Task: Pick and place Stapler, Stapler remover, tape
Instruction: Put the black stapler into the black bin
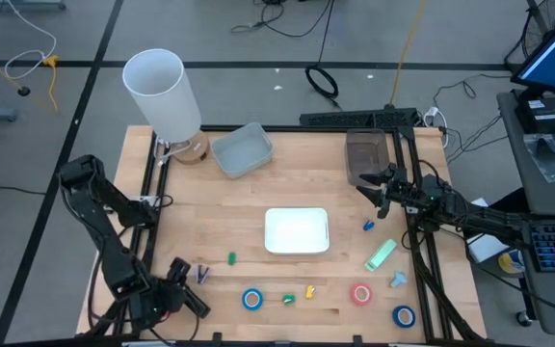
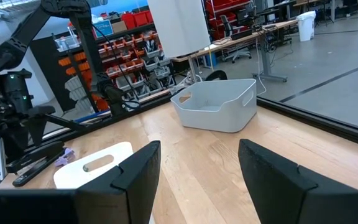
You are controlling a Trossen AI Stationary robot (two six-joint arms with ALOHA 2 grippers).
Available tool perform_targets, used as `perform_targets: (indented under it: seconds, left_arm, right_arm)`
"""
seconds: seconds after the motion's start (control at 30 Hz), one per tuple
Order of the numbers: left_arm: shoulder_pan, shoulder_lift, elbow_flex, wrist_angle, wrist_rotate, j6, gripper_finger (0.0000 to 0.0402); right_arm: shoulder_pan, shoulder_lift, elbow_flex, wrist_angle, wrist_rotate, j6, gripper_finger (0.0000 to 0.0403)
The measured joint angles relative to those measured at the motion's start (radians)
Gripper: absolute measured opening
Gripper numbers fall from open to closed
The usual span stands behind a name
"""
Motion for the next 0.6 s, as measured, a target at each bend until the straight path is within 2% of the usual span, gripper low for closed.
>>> perform_targets:
  seconds: [0.23, 0.4, 0.6]
  left_arm:
    - [0.0, 0.0, -0.044, 0.019, 0.002, -0.029, 0.0239]
    - [0.0, 0.0, -0.095, 0.085, 0.058, -0.025, 0.0239]
    - [0.0, 0.0, -0.122, 0.083, 0.039, -0.023, 0.0239]
  right_arm:
    - [0.0, 0.0, 0.0, -0.001, 0.0, 0.0, 0.021]
    - [0.0, 0.0, 0.0, -0.001, 0.0, 0.0, 0.021]
    - [0.0, 0.0, 0.0, -0.001, 0.0, 0.0, 0.021]
